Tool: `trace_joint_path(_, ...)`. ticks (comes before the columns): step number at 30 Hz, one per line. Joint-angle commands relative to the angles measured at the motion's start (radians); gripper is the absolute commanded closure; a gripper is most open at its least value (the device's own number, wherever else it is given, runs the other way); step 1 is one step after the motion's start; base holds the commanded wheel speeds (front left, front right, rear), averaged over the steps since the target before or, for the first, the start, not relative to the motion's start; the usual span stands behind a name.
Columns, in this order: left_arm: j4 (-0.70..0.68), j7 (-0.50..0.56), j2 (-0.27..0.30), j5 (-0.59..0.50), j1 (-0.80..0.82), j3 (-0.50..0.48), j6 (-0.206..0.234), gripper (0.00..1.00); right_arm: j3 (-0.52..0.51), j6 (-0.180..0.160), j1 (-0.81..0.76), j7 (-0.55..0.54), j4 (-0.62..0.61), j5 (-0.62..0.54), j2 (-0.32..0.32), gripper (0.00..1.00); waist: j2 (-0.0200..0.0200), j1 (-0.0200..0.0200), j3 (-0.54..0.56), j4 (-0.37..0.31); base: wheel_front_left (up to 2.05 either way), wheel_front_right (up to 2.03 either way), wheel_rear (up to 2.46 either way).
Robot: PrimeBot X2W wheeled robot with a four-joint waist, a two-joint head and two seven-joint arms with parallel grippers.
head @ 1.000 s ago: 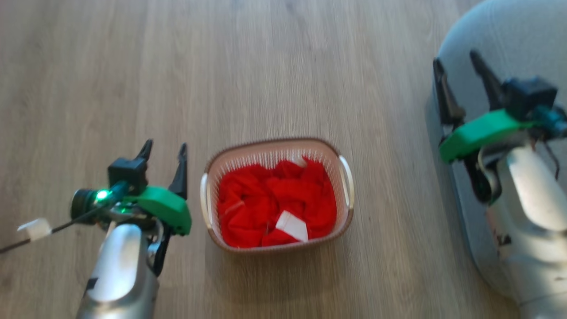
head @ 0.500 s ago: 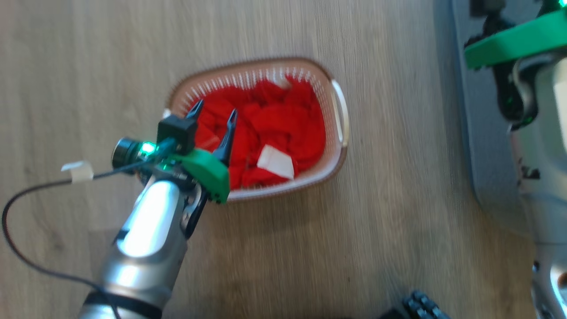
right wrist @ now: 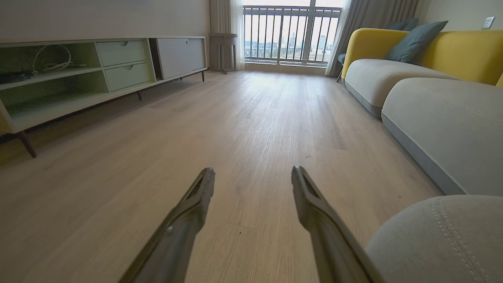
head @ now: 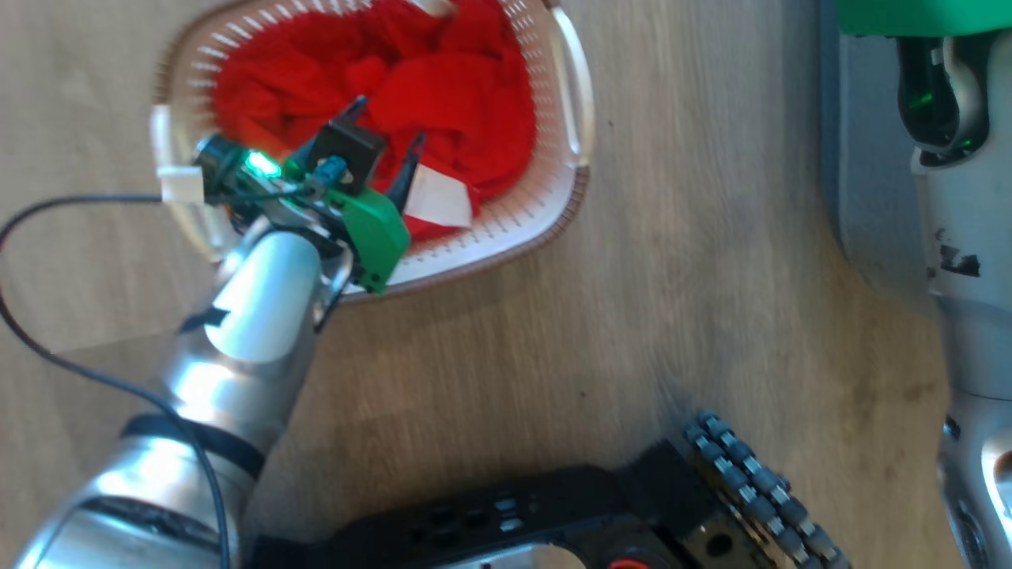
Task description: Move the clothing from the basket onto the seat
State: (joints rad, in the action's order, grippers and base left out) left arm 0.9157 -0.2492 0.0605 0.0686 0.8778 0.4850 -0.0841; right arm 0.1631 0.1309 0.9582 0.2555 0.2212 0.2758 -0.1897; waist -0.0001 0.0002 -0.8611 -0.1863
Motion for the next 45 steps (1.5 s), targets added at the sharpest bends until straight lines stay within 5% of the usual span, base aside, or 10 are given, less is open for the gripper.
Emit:
trace_joint_path(1, 0.009, -0.013, 0.03, -0.023, 0.021, 0.001, -0.003, 0.0, 0.006, 0.0, 0.001, 0.006, -0.046, 0.009, 0.015, 0.0, 0.0001, -0.0002, -0.063, -0.057, 0.0, 0.0, 0.0)
trace_joint_path(11, 0.197, -0.011, 0.095, -0.127, 0.192, 0.091, 0.002, 0.0, 0.034, 0.0, 0.004, 0.006, -0.104, 0.032, 0.074, 0.0, 0.0001, -0.0002, -0.147, -0.158, 0.0, 0.0, 0.0)
trace_joint_path(25, 0.357, 0.133, 0.072, -0.154, 0.28, 0.144, 0.043, 0.0, 0.042, 0.0, -0.007, 0.006, -0.12, 0.032, 0.091, 0.0, 0.0001, -0.0002, -0.17, -0.159, 0.0, 0.0, 0.0)
trace_joint_path(26, 0.359, 0.137, 0.07, -0.153, 0.279, 0.146, 0.042, 0.05, 0.043, 0.0, -0.007, 0.006, -0.119, 0.032, 0.092, 0.0, 0.0001, -0.0002, -0.17, -0.159, 0.0, 0.0, 0.0)
trace_joint_path(27, 0.361, 0.135, 0.069, -0.15, 0.278, 0.147, 0.041, 0.87, 0.044, 0.0, -0.006, 0.006, -0.118, 0.033, 0.093, 0.0, 0.0001, -0.0002, -0.169, -0.158, 0.0, 0.0, 0.0)
trace_joint_path(28, 0.361, 0.124, 0.067, -0.149, 0.278, 0.149, 0.039, 1.0, 0.044, 0.0, -0.005, 0.006, -0.117, 0.033, 0.093, 0.0, 0.0001, -0.0002, -0.168, -0.158, 0.0, 0.0, 0.0)
trace_joint_path(45, 0.265, -0.012, -0.005, -0.015, 0.144, 0.111, 0.042, 1.0, 0.059, 0.0, -0.063, 0.006, -0.029, 0.059, 0.058, 0.0, 0.0001, -0.0002, 0.042, -0.055, 0.0, 0.0, 0.0)
